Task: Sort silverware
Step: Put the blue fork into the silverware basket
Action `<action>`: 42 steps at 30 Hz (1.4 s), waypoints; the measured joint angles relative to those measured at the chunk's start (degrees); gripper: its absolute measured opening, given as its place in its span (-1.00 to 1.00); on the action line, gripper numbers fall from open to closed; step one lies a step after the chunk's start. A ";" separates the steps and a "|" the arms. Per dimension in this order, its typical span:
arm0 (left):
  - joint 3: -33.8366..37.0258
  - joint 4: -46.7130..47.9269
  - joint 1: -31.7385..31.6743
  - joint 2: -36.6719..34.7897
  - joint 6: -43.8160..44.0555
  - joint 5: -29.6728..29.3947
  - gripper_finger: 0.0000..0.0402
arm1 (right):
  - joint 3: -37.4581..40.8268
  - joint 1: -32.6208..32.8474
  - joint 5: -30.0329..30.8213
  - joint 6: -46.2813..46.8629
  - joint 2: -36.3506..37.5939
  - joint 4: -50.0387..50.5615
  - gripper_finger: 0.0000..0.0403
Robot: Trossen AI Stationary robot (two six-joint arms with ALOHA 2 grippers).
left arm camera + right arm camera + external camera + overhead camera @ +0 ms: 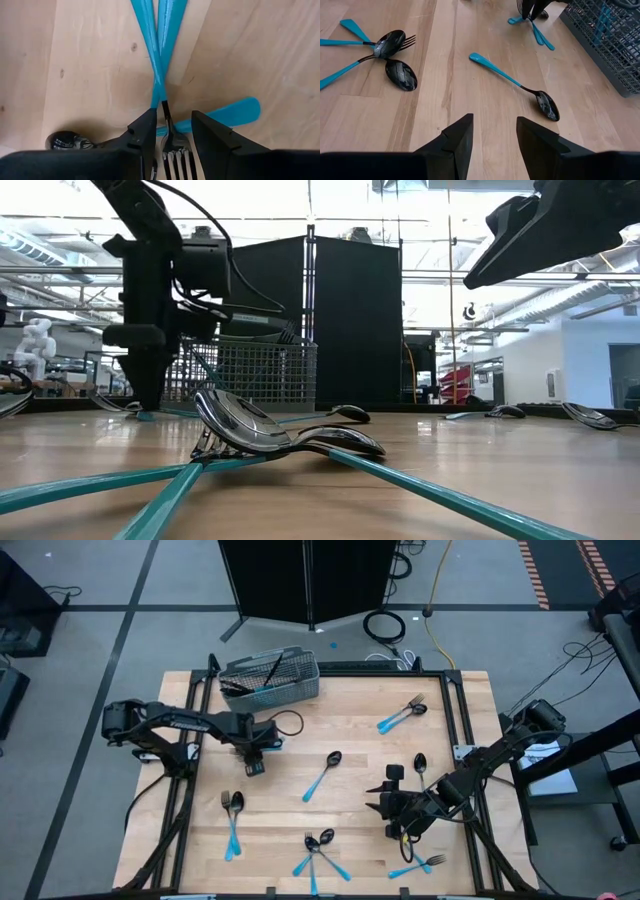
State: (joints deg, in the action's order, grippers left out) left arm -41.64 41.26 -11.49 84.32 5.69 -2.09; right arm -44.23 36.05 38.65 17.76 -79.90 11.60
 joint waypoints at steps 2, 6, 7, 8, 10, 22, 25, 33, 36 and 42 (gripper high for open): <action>0.34 -0.50 0.00 -0.07 -0.01 -0.07 -0.39 | 0.00 -0.02 0.00 0.00 0.00 0.00 -0.29; 0.40 -0.58 0.00 -0.07 -0.13 -0.04 -0.39 | 0.00 0.00 0.00 -0.01 0.00 0.00 -0.29; 0.40 -0.58 0.00 -0.07 -0.31 0.07 -0.39 | 0.00 0.00 0.00 -0.01 0.00 0.00 -0.29; 0.40 -0.58 0.00 -0.06 -0.50 0.24 -0.39 | 0.00 0.00 0.00 -0.02 0.00 0.00 -0.29; 0.43 -0.65 -0.01 -0.05 -0.55 0.79 -0.39 | 0.00 -0.02 0.02 0.00 0.00 0.00 -0.29; -0.55 -1.92 0.00 0.17 -2.10 6.69 -0.39 | 0.00 -0.01 0.02 -0.13 0.00 0.00 -0.29; -0.58 -1.86 0.00 0.17 -2.88 6.69 -0.39 | 0.00 -0.01 0.02 -0.21 0.00 0.00 -0.29; -0.58 -1.38 -0.02 0.17 -3.61 3.76 -0.39 | 0.00 0.00 0.02 -0.22 0.00 0.00 -0.29; -0.58 -1.02 -0.07 0.17 -4.49 0.87 -0.39 | 0.00 -0.02 0.03 -0.22 0.00 0.00 -0.29; -0.58 -1.06 -0.11 0.17 -5.97 0.73 -0.39 | 0.00 0.00 0.04 -0.22 0.00 0.00 -0.29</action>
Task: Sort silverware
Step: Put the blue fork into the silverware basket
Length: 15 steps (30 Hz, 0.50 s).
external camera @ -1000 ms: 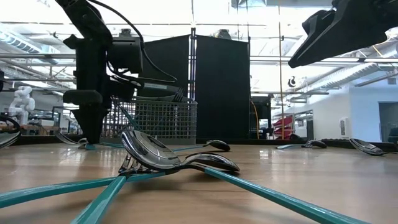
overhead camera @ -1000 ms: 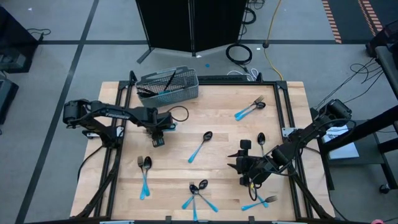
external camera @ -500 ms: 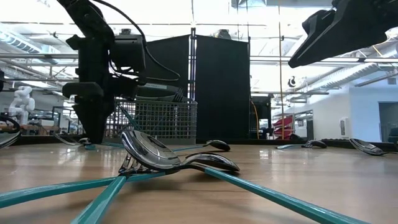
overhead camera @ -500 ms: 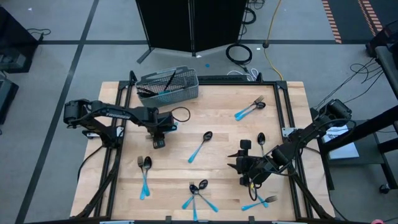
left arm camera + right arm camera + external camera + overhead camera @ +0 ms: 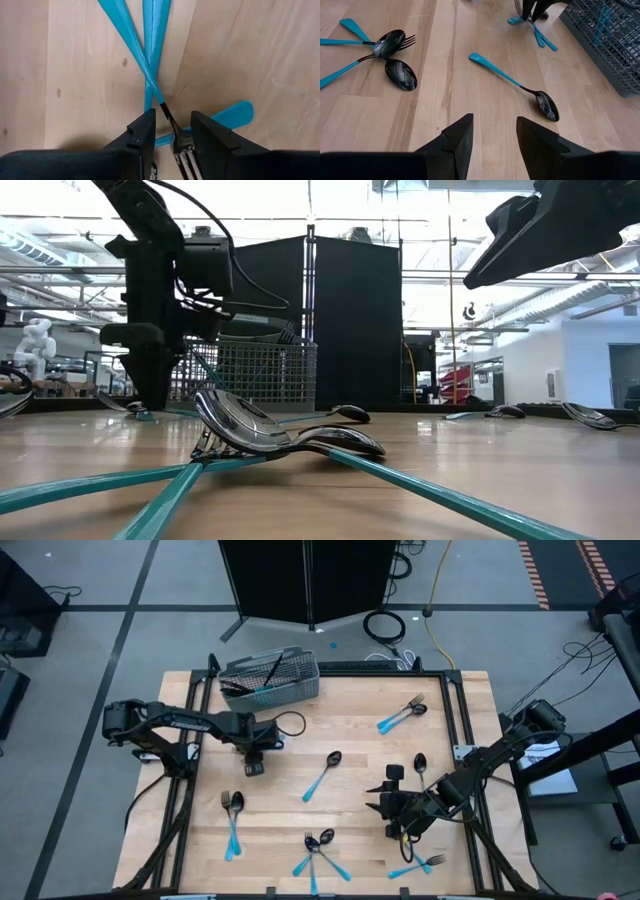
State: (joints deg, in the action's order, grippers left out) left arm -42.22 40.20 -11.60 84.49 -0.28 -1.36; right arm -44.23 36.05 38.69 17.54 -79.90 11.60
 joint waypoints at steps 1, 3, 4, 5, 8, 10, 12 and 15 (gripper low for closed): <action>-0.02 0.14 0.00 0.00 -0.16 -0.02 -0.39 | 0.00 0.00 0.01 -0.01 0.00 0.00 -0.29; -0.54 1.95 -0.02 0.00 -0.25 -0.07 -0.39 | 0.00 -0.02 0.01 -0.02 0.00 0.00 -0.29; -1.04 3.28 -0.02 0.00 -0.40 -0.10 -0.39 | 0.00 -0.02 0.01 -0.03 0.00 0.00 -0.29; -1.64 4.54 -0.02 0.00 -0.60 -0.16 -0.39 | 0.00 -0.02 0.01 -0.09 0.00 0.00 -0.29; -3.90 8.10 -0.03 -0.39 -1.91 -0.93 -0.39 | 0.00 -0.02 0.02 -0.24 0.00 0.00 -0.29; -5.13 8.41 -0.02 -1.07 -3.08 -3.10 -0.39 | 0.00 -0.10 0.02 -0.24 0.00 0.00 -0.29; -5.87 8.13 -0.05 -1.55 -3.87 -5.99 -0.39 | 0.00 -0.13 0.03 -0.24 0.00 0.00 -0.29; -5.99 8.18 -0.82 -1.62 -5.69 -7.85 -0.39 | 0.00 -0.12 0.03 -0.24 0.00 0.00 -0.29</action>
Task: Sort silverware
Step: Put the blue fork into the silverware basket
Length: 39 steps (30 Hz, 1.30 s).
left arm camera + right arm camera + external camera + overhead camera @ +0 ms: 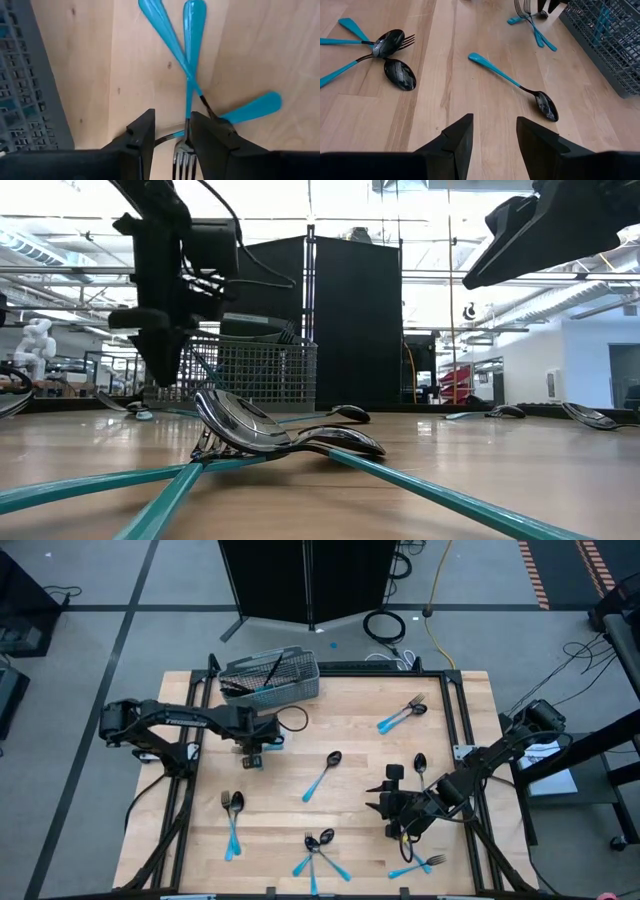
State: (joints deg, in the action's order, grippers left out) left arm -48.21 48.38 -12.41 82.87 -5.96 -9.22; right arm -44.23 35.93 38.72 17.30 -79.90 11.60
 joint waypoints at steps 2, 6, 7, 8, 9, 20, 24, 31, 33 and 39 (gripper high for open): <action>0.00 0.02 -0.93 0.84 -0.43 1.04 -0.39 | 0.00 0.01 0.00 0.01 0.00 0.00 -0.29; 0.02 -0.31 -2.06 2.80 -0.45 1.95 -0.39 | 0.00 0.01 0.00 0.20 0.00 0.00 -0.29; 0.02 -0.52 -2.24 3.35 -0.45 2.52 -0.39 | 0.00 0.01 -0.02 0.20 0.00 0.00 -0.29; 0.02 -0.73 -2.35 3.86 -0.45 3.11 -0.39 | 0.00 0.01 -0.02 0.22 0.00 0.02 -0.29; 0.02 -1.07 -2.37 4.40 -0.47 3.81 -0.39 | 0.00 0.01 0.00 0.22 0.00 0.02 -0.29; 0.04 -1.38 -2.39 9.57 -1.90 4.64 -0.39 | 0.00 0.01 -0.02 0.62 0.00 0.22 -0.29; -0.12 -1.89 -2.50 11.01 -2.03 4.64 -0.39 | 0.00 0.01 -0.02 0.63 0.00 0.26 -0.29; -0.11 -2.27 -2.52 11.41 -2.51 4.91 -0.61 | 0.00 0.01 -0.02 0.63 0.00 0.26 -0.29; -0.09 -2.27 -2.52 11.45 -2.42 5.05 -0.77 | 0.00 0.01 -0.02 0.63 0.00 0.26 -0.29; -0.04 -2.39 -2.52 11.50 -2.31 4.80 -0.96 | 0.00 0.01 -0.02 0.63 0.00 0.26 -0.29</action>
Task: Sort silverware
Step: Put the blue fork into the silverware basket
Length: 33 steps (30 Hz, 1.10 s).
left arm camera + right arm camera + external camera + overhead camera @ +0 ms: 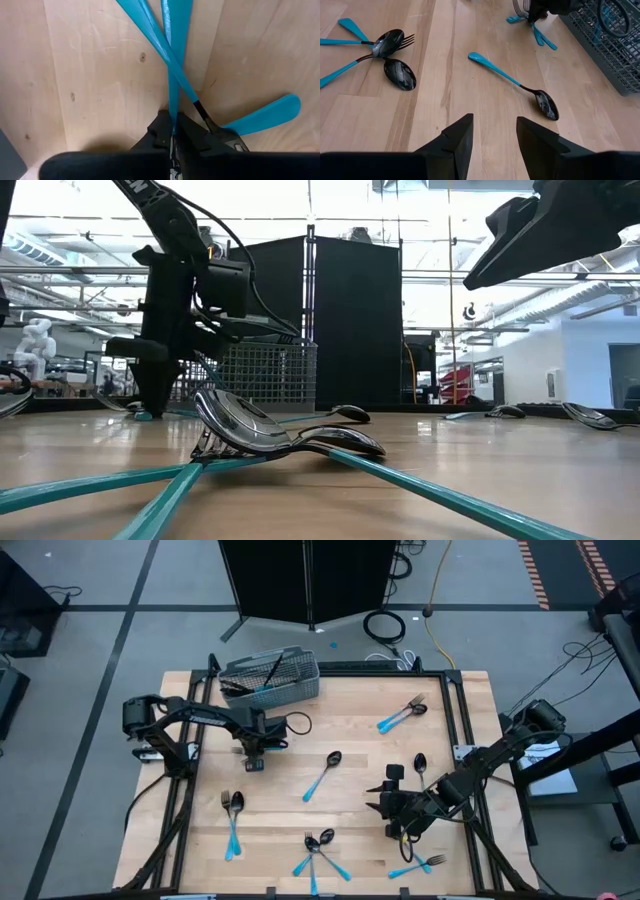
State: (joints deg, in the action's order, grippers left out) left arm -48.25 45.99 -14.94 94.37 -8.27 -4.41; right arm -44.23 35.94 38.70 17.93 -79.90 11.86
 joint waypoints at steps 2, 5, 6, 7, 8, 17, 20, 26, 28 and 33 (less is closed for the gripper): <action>-0.02 0.31 0.00 0.02 -0.03 -0.08 -0.96 | 0.00 0.00 0.00 -0.02 0.00 0.00 -0.29; -0.11 2.17 0.00 0.04 -1.11 -0.89 -0.98 | 0.00 0.00 0.02 -0.11 0.00 0.00 -0.29; -0.11 3.06 0.02 0.05 -1.32 -1.38 -0.98 | 0.00 0.00 0.01 -0.20 0.00 0.00 -0.29; -0.11 3.58 0.02 0.07 -1.35 -1.79 -0.99 | 0.00 -0.02 0.02 -0.32 0.00 -0.02 -0.29; -0.11 4.13 0.02 0.13 -1.36 -2.22 -0.99 | 0.00 0.00 0.02 -0.46 0.00 -0.02 -0.29; 0.09 6.68 -0.01 0.21 -3.61 -5.01 -1.00 | 0.00 -0.02 0.03 -0.61 0.00 -0.04 -0.29; 0.41 10.62 -0.14 0.32 -5.10 -7.64 -1.00 | 0.00 -0.02 0.04 -0.63 0.00 -0.04 -0.29; 0.34 15.66 -0.04 0.33 -6.10 -13.30 -1.00 | -0.01 -0.71 0.07 -0.63 0.00 -0.04 -0.29; 0.29 15.65 0.01 0.31 -6.70 -14.55 -1.00 | -0.02 -0.92 0.09 -0.63 0.00 -0.07 -0.29; 0.26 15.91 0.77 0.28 -7.72 -18.25 -1.00 | -0.02 -1.11 0.09 -0.63 0.00 -0.07 -0.29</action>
State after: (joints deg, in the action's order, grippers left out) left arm -47.99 61.91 -14.17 94.65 -15.99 -22.66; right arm -44.25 34.83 38.79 17.30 -79.90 11.79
